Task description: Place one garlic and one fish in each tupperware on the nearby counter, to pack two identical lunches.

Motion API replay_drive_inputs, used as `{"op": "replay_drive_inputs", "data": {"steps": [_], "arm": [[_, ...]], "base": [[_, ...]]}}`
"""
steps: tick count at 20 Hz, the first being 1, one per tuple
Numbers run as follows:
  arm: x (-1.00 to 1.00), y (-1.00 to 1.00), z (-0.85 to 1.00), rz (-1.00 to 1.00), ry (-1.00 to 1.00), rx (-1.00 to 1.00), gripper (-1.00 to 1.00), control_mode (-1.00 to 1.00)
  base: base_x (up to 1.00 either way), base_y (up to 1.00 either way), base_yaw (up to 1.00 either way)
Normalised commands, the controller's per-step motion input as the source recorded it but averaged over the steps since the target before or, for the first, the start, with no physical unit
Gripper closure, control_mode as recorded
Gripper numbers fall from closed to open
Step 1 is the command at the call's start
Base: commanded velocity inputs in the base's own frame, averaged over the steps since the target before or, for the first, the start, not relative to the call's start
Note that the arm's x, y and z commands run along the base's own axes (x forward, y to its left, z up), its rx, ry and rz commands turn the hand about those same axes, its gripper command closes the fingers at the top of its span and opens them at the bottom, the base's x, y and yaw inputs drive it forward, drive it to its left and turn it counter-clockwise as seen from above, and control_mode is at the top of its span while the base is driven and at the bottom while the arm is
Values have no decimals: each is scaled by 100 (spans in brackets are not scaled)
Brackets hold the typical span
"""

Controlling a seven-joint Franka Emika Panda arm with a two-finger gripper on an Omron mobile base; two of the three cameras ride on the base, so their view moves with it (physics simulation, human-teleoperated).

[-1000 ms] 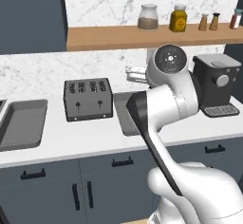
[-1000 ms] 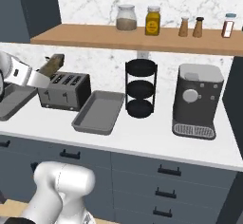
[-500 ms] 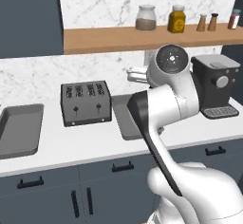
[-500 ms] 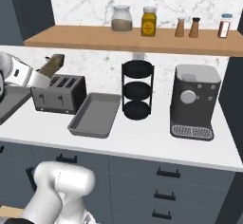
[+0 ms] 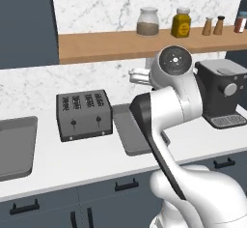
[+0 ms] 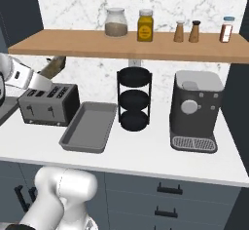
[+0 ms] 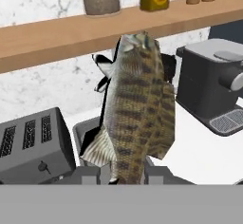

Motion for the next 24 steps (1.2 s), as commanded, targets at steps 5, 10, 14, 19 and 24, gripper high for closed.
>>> {"op": "replay_drive_inputs", "data": {"steps": [5, 10, 14, 19, 24], "arm": [[2, 4, -38, -2, 5, 0, 100, -100], [16, 0, -67, 1, 23, 0, 100, -100], [30, -3, -94, 12, 24, 0, 100, -100], [40, -39, -79, 32, 11, 0, 100, -100], [28, -47, -38, 17, 0, 0, 100, -100]], "base": [[4, 3, -2], [0, 0, 0], [0, 0, 0], [0, 0, 0], [0, 0, 0]]}}
